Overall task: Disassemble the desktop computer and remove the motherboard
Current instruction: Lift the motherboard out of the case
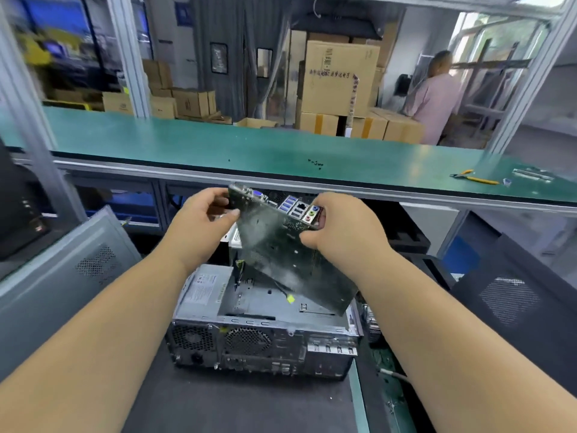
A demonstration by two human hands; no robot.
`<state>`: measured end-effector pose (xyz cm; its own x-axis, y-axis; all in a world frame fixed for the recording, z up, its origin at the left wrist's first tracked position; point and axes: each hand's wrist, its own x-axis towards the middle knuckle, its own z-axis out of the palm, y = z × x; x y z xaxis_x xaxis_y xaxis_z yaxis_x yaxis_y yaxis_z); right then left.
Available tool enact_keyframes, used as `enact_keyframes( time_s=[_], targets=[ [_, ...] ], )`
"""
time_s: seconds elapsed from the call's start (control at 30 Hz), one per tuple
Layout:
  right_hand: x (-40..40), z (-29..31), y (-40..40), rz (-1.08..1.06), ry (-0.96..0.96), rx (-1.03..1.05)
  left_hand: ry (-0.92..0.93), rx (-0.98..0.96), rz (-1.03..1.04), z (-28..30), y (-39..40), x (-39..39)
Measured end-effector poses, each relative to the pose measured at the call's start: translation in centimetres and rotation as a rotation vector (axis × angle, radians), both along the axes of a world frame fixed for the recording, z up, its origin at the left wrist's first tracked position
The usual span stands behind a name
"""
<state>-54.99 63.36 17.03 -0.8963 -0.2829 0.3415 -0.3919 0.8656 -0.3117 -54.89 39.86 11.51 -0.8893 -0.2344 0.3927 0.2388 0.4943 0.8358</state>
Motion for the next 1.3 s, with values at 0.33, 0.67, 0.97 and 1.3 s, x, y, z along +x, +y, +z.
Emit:
enact_keyframes(
  time_s=[0.33,0.67,0.97,1.3],
  targets=[
    [2.7,0.7,-0.4,-0.090,-0.010,-0.071,-0.426,0.617,-0.153,-0.6,4.4,6.6],
    [9.2,-3.1,-7.7,0.003,-0.012,0.112,-0.562,1.066,-0.213,-1.0,5.4,8.0],
    [13.0,-5.1,-13.3,0.080,-0.298,0.069,-0.630,1.126,-0.234,-4.7,-0.6,9.0],
    [9.8,-8.0,-7.9,-0.120,-0.245,-0.407,-0.708,1.041,-0.206,-5.1,-6.8,8.2]
  ],
)
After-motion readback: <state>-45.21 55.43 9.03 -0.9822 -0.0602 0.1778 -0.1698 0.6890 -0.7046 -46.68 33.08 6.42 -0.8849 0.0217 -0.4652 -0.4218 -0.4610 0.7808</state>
